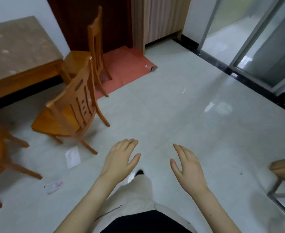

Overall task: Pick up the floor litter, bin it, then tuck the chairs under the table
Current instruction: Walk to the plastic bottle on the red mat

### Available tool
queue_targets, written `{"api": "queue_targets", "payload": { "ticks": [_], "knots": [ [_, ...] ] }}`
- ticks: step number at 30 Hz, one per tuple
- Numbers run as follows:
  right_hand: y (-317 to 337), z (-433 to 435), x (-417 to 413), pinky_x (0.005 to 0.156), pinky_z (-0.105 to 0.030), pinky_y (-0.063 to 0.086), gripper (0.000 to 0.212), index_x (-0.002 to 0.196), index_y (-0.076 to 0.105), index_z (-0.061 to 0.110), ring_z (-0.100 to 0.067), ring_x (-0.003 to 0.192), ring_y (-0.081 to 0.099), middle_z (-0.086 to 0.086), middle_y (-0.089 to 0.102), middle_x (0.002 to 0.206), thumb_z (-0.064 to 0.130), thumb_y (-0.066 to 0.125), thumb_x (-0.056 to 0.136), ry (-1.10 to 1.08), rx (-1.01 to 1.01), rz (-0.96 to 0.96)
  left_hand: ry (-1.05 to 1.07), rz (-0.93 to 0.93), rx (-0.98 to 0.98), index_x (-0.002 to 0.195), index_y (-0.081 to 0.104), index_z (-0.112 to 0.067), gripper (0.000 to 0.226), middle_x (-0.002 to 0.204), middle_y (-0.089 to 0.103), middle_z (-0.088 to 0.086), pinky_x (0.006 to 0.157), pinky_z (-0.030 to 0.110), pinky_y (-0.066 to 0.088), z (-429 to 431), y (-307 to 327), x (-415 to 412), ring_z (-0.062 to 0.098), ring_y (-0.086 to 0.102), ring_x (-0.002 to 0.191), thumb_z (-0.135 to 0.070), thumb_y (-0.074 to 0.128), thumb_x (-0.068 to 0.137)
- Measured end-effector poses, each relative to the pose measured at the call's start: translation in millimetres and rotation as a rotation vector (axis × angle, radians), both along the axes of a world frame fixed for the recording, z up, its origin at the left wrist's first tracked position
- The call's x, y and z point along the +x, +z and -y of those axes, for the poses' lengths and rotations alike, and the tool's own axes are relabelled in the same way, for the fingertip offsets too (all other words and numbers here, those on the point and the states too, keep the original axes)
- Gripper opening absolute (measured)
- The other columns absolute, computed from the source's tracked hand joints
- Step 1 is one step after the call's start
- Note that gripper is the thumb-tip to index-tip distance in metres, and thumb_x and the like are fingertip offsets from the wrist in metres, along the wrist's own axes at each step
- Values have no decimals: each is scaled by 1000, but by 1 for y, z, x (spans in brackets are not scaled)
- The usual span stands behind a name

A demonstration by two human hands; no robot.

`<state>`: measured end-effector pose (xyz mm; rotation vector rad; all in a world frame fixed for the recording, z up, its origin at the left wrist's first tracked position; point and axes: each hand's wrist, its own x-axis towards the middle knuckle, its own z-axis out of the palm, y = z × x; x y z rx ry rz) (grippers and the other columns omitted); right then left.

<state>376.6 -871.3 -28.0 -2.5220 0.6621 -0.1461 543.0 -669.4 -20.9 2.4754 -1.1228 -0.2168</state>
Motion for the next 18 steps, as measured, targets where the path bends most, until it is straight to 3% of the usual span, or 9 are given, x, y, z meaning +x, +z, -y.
{"api": "queue_targets", "payload": {
  "ticks": [8, 12, 18],
  "knots": [
    [41, 138, 163, 108, -26, 30, 57, 143, 45, 19, -15, 130, 45, 2, 52, 140, 46, 34, 95, -120, -52, 67, -150, 95, -65, 132, 53, -17, 50, 132, 55, -3, 105, 36, 38, 164, 48, 209, 17, 47, 124, -47, 38, 95],
    [30, 213, 227, 105, -36, 40, 54, 141, 47, 17, -18, 126, 50, 1, 56, 136, 44, 37, 96, -104, -64, 58, -135, 50, -38, 132, 54, -18, 51, 132, 56, -3, 105, 37, 38, 233, 29, 269, 17, 48, 124, -48, 37, 95],
    [13, 364, 335, 100, -36, 42, 55, 138, 50, 14, -22, 120, 56, -3, 60, 131, 45, 36, 96, -32, -104, 15, -28, 14, 24, 130, 57, -18, 53, 130, 58, -4, 102, 32, 38, 339, -8, 343, 16, 52, 121, -50, 35, 94]
  ]
}}
